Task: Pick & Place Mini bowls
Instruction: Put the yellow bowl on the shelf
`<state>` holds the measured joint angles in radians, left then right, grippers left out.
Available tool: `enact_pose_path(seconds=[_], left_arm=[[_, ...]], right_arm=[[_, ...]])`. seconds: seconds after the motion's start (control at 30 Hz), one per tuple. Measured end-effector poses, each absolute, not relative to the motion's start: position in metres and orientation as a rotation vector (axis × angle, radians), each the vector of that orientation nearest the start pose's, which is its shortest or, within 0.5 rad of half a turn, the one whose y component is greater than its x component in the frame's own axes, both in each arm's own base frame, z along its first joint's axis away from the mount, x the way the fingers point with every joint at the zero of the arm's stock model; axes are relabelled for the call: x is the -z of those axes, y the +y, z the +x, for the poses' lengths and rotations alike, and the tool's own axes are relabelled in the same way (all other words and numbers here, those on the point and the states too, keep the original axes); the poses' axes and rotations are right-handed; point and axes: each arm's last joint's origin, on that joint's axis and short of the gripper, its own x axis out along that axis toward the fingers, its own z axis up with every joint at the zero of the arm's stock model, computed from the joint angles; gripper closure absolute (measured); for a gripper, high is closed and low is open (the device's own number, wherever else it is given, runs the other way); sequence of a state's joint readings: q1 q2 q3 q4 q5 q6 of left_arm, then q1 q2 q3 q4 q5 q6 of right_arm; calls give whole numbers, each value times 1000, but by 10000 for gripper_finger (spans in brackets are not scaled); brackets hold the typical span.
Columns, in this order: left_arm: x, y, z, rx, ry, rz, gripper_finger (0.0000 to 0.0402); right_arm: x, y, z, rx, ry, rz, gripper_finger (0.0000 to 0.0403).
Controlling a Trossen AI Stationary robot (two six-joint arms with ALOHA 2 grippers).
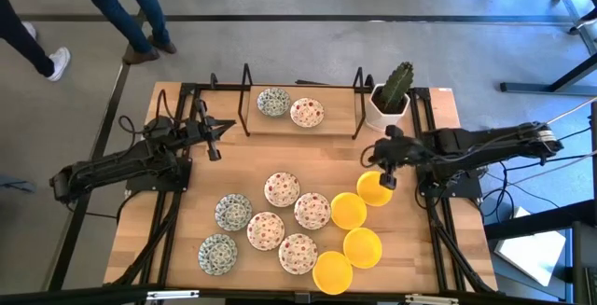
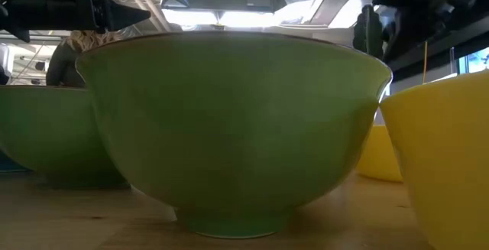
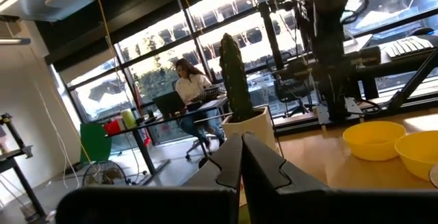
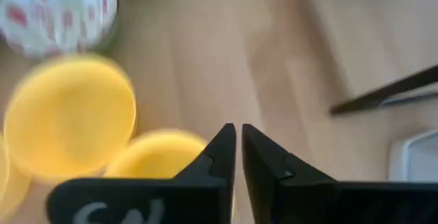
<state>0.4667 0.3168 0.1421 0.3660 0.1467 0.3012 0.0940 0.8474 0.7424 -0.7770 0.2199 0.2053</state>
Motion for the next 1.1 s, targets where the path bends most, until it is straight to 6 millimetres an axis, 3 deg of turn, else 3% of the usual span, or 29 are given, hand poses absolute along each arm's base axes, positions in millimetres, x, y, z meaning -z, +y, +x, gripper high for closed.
enact_pose_path(seconds=[0.37, 0.53, 1.1], left_arm=[[-220, 48, 105, -344, -131, 355, 398], [-220, 48, 105, -344, -131, 355, 398], [-220, 48, 105, -344, -131, 355, 398]], right_arm=[[-237, 12, 176, 97, 1081, -67, 228], [-226, 13, 184, 82, 1150, -83, 181], [-198, 15, 202, 92, 1313, -99, 173]])
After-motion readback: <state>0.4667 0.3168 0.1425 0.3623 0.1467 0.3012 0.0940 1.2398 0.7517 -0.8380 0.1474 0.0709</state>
